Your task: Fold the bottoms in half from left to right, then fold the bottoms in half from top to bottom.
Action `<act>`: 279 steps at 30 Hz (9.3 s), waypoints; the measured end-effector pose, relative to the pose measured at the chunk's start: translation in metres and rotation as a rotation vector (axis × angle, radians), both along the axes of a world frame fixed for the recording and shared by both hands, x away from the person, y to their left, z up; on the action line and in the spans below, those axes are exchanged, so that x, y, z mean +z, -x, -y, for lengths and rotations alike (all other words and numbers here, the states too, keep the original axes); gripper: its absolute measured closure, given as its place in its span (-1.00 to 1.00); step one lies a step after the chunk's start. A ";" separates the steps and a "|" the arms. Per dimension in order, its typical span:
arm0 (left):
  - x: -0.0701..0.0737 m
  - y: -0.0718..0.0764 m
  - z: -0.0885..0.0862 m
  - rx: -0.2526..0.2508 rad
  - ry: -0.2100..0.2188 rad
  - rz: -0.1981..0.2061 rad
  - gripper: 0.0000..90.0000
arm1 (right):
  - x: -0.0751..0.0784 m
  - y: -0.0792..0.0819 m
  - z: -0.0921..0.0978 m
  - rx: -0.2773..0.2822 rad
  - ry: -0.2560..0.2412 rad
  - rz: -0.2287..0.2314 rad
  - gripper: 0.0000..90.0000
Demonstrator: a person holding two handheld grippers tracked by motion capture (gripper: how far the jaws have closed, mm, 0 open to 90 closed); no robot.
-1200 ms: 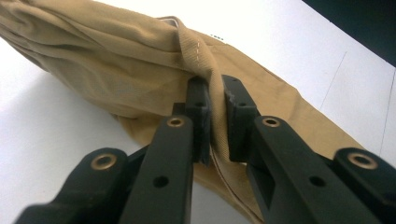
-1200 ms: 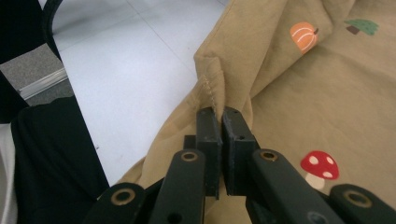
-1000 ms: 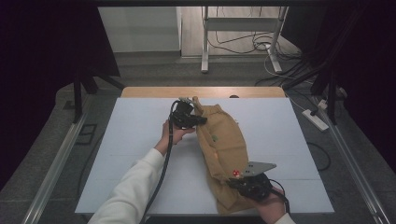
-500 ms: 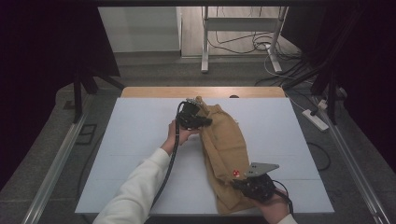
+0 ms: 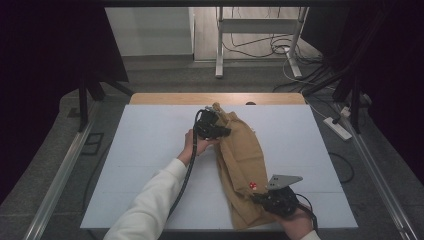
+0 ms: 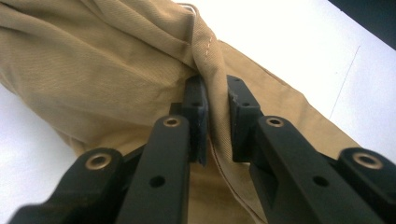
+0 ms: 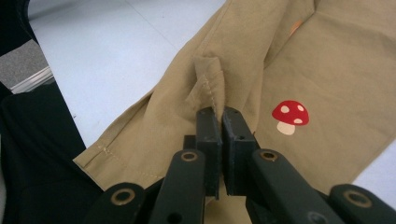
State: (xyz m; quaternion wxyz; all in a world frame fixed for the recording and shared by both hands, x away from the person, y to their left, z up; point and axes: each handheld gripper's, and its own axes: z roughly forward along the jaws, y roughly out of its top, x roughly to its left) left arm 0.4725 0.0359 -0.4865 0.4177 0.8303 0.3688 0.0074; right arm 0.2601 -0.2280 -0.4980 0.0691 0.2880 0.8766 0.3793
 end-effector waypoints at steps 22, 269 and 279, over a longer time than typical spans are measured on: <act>-0.012 -0.005 0.024 -0.019 -0.032 -0.018 0.73 | -0.001 0.007 0.011 -0.020 0.006 -0.012 0.92; -0.015 0.103 -0.110 0.053 -0.073 0.071 -0.41 | 0.005 -0.092 -0.052 -0.117 -0.016 0.018 -0.16; -0.012 0.084 -0.096 0.029 -0.066 0.058 -0.42 | 0.006 -0.108 -0.051 -0.128 -0.010 0.024 -0.16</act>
